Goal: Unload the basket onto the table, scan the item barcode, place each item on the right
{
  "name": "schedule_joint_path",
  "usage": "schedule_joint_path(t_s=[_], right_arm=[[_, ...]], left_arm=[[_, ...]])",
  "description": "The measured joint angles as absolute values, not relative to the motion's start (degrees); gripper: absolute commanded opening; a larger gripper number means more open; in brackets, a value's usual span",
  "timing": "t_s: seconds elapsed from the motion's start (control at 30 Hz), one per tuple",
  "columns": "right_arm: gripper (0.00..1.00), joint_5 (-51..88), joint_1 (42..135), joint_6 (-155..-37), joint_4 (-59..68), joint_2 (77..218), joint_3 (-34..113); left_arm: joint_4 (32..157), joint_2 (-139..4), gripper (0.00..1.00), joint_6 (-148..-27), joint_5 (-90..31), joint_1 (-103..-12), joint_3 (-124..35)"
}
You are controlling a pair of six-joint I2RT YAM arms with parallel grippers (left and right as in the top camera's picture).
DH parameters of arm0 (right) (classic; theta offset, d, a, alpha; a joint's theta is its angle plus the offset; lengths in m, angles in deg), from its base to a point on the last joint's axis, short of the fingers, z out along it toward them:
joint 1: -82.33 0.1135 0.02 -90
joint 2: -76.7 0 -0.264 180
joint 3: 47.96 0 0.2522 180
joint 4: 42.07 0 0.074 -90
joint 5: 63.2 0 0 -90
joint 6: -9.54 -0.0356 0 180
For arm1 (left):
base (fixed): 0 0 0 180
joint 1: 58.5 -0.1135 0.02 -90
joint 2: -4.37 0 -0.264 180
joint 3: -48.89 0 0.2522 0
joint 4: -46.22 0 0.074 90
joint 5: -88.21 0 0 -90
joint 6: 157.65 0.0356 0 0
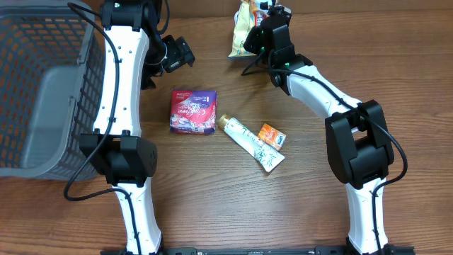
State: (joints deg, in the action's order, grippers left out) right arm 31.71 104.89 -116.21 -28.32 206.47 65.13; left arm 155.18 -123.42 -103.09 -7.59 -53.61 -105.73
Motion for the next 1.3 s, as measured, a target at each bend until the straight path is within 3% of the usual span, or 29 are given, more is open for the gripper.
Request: schedule_joint_path(t_s=[0.37,0.57,0.77,0.97,1.3], right_arm=[[0.04,31.38,104.04,-115.25,-26.96,206.41,65.15],[0.04,30.77,98.12,-115.16,-20.78,200.44,65.15],[0.04,31.73,83.17,-114.98,-5.02,187.13,66.22],[0.04,34.0,65.2,-114.94,17.06,186.04,67.16],[0.04,36.82,41.47,-114.98,22.45,195.13,66.99]], left_arm=[[155.16,-123.42,1.0,-103.09,-7.59,-53.61,-105.73],[155.2,-123.42,1.0,-103.09,-7.59,-53.61,-105.73],[155.16,-123.42,1.0,-103.09,-7.59,-53.61,-105.73],[155.18,-123.42,1.0,-103.09,-7.59,-53.61,-105.73],[155.16,-123.42,1.0,-103.09,-7.59,-53.61,-105.73]])
